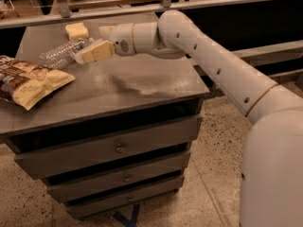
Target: Move water bottle near brown chip bag
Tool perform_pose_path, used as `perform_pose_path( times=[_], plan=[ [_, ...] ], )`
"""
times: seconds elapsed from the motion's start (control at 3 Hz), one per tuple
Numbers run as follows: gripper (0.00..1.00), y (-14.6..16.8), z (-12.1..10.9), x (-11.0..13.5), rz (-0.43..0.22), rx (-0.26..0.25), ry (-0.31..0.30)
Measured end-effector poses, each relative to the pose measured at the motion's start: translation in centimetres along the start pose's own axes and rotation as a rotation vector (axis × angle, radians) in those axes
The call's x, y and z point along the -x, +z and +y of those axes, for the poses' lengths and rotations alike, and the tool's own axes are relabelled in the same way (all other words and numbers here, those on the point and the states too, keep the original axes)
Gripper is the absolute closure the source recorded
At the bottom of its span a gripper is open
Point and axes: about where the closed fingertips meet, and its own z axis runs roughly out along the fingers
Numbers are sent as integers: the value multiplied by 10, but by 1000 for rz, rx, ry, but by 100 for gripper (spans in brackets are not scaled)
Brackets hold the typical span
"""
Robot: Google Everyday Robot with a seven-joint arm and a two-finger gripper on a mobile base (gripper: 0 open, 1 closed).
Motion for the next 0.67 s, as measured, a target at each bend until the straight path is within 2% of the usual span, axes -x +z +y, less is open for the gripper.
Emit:
perform_pose_path(
  times=[0.33,0.67],
  plan=[
    [0,-24,-6,1,32,-52,-17],
    [0,-65,-15,3,101,-174,-91]
  ],
)
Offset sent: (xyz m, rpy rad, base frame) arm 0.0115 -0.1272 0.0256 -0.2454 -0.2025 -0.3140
